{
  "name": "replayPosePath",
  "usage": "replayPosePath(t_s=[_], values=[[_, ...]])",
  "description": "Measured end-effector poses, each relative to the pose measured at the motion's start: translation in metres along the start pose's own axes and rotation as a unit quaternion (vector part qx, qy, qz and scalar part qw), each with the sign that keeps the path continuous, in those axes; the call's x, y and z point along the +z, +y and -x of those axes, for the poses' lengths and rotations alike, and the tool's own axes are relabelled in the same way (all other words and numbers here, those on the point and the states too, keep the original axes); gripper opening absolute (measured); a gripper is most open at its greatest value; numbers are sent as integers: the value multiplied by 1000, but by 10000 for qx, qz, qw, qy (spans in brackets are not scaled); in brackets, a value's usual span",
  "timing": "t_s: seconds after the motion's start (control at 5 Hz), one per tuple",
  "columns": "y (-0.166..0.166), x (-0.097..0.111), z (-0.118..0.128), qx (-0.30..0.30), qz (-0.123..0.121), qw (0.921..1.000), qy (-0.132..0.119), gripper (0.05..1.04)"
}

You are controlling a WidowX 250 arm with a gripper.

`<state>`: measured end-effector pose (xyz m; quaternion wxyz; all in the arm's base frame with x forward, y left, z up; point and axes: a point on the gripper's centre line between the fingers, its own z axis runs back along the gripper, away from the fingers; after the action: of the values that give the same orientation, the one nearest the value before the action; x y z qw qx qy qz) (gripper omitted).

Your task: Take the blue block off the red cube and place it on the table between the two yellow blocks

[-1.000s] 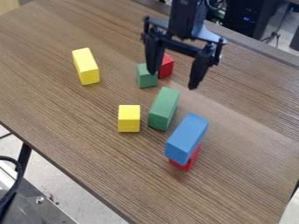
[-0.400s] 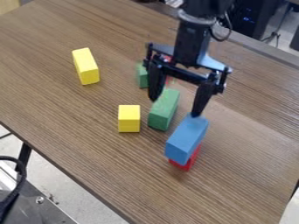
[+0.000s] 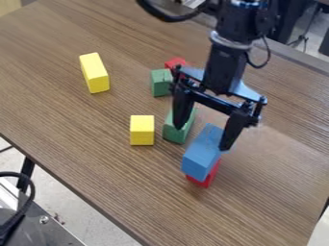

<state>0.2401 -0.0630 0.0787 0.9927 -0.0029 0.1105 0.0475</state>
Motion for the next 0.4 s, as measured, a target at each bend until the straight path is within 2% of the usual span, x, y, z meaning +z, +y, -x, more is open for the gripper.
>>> replayPosePath(t_s=[0.2, 0.4], values=[[-8, -1, 0, -41, 47, 10000, -66, 999], [-13, -13, -2, -35, -82, 10000, 37, 999]])
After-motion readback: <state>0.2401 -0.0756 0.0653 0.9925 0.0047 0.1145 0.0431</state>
